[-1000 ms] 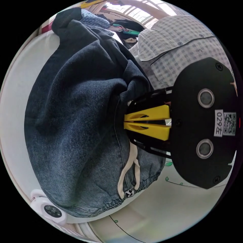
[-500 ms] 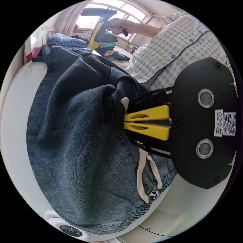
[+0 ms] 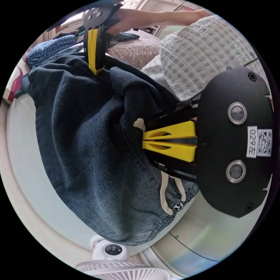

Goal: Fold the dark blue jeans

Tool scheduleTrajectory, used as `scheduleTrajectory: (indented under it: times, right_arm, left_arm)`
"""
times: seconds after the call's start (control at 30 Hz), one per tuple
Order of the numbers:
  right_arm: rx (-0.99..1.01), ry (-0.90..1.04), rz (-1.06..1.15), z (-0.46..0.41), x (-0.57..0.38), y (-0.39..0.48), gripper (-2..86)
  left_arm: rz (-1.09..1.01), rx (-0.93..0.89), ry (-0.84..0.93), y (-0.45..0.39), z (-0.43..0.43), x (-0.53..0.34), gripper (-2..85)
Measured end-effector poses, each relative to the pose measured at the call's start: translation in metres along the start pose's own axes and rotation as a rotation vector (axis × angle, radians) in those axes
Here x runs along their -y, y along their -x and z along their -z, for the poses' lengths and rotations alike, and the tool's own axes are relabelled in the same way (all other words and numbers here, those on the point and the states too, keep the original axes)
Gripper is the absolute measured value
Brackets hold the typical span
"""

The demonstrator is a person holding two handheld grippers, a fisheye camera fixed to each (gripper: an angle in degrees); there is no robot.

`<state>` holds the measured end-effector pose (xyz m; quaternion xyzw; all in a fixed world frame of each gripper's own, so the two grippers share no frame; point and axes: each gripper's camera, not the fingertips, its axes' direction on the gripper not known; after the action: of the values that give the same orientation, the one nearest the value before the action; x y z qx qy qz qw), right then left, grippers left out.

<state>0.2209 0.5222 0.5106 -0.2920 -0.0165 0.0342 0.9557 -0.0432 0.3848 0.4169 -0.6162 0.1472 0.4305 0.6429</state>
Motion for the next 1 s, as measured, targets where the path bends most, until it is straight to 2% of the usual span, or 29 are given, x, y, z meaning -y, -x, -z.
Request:
scheduleTrajectory:
  times: [0.23,0.57,1.0]
  right_arm:
    - [0.049,-0.015,-0.023,-0.024,-0.012,0.026,-0.5]
    - [0.205,-0.076,-0.055,-0.051,-0.038,0.052,-0.4]
    - [0.137,-0.181,0.004,-0.063,-0.076,0.123,-0.5]
  left_arm:
    - [0.027,-0.108,-0.041,0.015,-0.004,-0.01,-1.0]
    - [-0.013,0.043,0.017,-0.005,-0.005,-0.004,-1.0]
    - [0.049,-0.034,-0.039,0.022,-0.005,-0.021,-1.0]
